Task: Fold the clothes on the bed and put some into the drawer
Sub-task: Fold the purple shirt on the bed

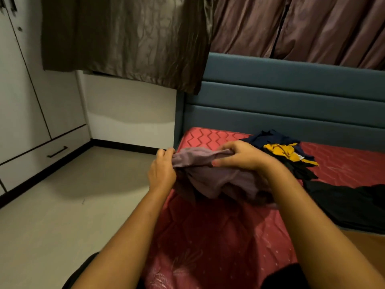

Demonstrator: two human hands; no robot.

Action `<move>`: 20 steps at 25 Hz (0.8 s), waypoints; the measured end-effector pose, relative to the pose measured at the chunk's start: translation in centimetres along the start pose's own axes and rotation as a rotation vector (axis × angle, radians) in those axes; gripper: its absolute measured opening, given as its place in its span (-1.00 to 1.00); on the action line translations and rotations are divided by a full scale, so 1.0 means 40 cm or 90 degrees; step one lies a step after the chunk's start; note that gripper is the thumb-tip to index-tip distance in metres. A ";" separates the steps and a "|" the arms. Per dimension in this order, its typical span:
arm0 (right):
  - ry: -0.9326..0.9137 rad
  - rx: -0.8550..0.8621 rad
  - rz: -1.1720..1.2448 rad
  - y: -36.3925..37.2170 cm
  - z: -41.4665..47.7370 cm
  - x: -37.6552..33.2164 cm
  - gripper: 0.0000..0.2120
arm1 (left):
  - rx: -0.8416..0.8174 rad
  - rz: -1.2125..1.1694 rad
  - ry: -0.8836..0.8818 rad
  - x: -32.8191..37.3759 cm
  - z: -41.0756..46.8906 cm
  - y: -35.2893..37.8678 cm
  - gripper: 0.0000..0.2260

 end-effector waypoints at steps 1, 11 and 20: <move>0.041 -0.101 -0.075 -0.001 -0.016 0.050 -0.78 | 0.001 0.014 0.002 0.026 0.025 -0.005 -0.64; 0.159 0.671 -0.284 -0.566 -0.152 0.162 -0.51 | 0.170 -0.165 0.158 0.456 0.271 -0.153 -0.60; 0.472 0.370 -0.228 -0.413 -0.200 0.472 -0.60 | -0.091 0.070 0.128 0.364 0.340 0.078 -0.63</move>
Point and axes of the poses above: each hand's wrist, its own z-axis towards the middle knuckle, its own y-axis out of the palm, x = y × z, the point moved 7 cm from there along z, towards the middle knuckle, and after that the axes turned 9 degrees about -y, right-handed, at the moved point
